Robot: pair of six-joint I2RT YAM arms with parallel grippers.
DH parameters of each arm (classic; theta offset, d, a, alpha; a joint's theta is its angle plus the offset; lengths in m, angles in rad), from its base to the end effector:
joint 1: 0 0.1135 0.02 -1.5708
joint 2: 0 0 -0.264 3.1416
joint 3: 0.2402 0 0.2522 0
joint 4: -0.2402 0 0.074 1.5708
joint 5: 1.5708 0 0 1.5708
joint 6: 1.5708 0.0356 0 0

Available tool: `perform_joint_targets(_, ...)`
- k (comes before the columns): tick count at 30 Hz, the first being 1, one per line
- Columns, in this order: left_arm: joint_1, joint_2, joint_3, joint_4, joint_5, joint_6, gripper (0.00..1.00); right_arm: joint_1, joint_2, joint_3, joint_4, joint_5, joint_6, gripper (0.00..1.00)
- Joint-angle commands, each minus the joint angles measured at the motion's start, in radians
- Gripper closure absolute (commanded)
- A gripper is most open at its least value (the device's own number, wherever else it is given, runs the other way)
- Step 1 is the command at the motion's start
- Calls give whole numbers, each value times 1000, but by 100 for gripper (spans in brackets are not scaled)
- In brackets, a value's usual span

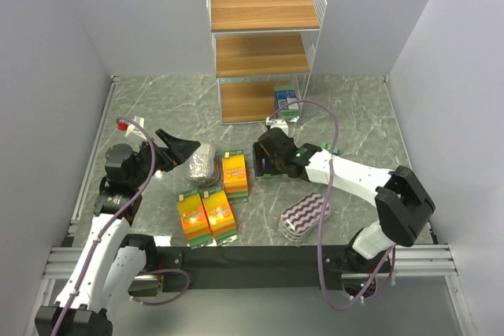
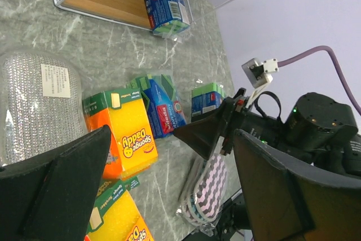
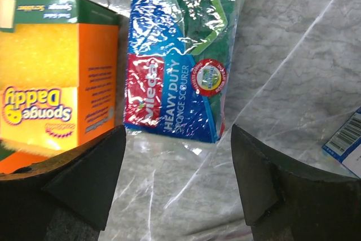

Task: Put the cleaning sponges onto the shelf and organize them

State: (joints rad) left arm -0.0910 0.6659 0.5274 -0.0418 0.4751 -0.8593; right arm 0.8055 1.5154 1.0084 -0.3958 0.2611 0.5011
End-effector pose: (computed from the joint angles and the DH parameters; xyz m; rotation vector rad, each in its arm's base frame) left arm 0.1651 -0.0314 0.2832 -0.3428 1.8333 -1.0913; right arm 0.2254 0.2214 0.2255 -0.2607 2.4351 0.2609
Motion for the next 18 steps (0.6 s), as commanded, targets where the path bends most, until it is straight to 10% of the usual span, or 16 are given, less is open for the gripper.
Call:
perform_joint_targets(1,0,-12,11,45,14,5,4,12,8,15,49,56,4,18)
perform_joint_targets(18,0,-3,2,49,22,3,4,18,134,18,98,27,-12,4)
